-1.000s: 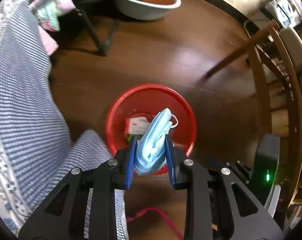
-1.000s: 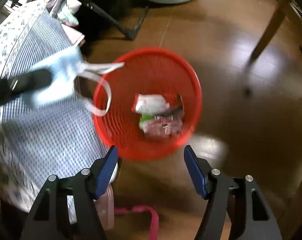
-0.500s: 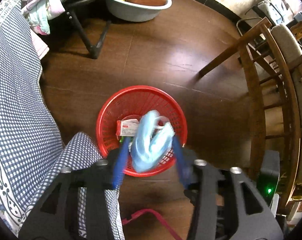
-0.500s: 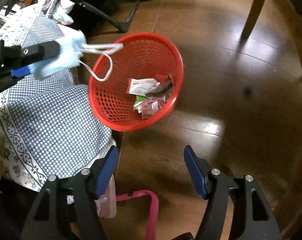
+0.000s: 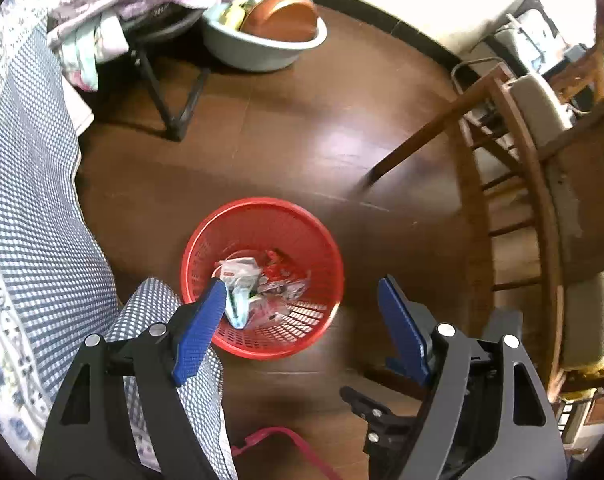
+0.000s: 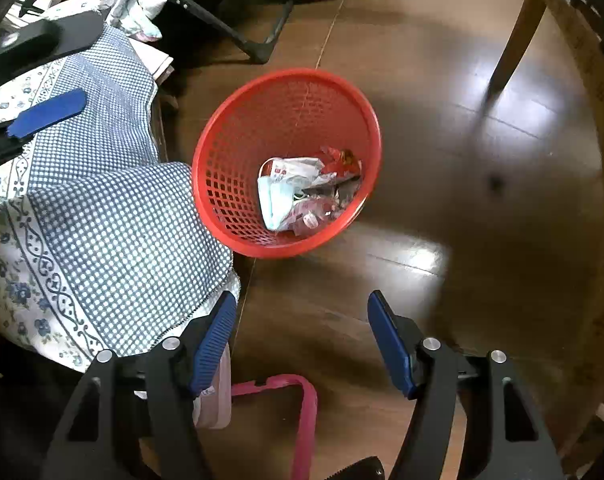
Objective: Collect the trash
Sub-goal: 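Open the left tool to drop the blue mask into the wastebasket, then move both tools back over the remaining trash on the bed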
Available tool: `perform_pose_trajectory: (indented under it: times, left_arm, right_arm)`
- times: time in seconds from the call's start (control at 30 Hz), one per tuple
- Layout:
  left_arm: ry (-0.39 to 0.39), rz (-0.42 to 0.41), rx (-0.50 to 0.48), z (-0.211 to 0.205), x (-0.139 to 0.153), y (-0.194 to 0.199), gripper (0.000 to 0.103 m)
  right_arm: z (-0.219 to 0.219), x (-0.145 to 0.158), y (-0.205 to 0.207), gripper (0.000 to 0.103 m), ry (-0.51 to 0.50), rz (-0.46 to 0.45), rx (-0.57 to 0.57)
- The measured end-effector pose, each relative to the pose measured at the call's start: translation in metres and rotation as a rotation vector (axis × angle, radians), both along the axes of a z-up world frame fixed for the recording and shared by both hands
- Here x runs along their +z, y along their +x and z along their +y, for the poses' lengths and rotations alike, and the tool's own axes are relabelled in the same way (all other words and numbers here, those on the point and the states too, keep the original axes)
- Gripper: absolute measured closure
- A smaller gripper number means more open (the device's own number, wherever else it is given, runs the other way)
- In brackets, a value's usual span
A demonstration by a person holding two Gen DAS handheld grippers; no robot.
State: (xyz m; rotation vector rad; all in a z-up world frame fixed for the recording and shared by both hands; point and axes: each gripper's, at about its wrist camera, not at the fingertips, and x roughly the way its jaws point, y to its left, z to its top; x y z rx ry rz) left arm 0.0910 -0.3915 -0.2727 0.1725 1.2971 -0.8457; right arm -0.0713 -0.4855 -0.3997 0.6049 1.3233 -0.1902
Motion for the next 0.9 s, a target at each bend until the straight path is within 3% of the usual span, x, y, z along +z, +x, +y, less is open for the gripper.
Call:
perform_pose_trajectory:
  times: [0.2, 0.37, 0.5, 0.7, 0.83, 0.9]
  left_arm:
    - [-0.132, -0.102, -0.024, 0.03, 0.078, -0.021, 0.026]
    - [-0.159, -0.226, 0.043, 0.089, 0.133, -0.02, 0.023]
    - [-0.165, -0.349, 0.237, 0.175, 0.181, 0.006, 0.017]
    - [-0.019, -0.554, 0.587, 0.314, 0.226, 0.058, 0.015]
    - [0.057, -0.579, 0.77, 0.388, 0.234, 0.089, 0.014]
    - [0.034, -0.556, 0.847, 0.428, 0.227, 0.097, 0.013]
  right_arm:
    - [0.006, 0.036, 0.005, 0.036, -0.06, -0.023, 0.027]
    - [0.029, 0.089, 0.014, 0.035, -0.129, -0.098, 0.073]
    - [0.052, 0.131, 0.024, 0.028, -0.183, -0.15, 0.116]
    - [0.105, 0.208, 0.047, 0.023, -0.256, -0.27, 0.209]
    - [0.155, 0.253, 0.069, 0.016, -0.293, -0.344, 0.293]
    - [0.183, 0.269, 0.085, 0.012, -0.301, -0.368, 0.336]
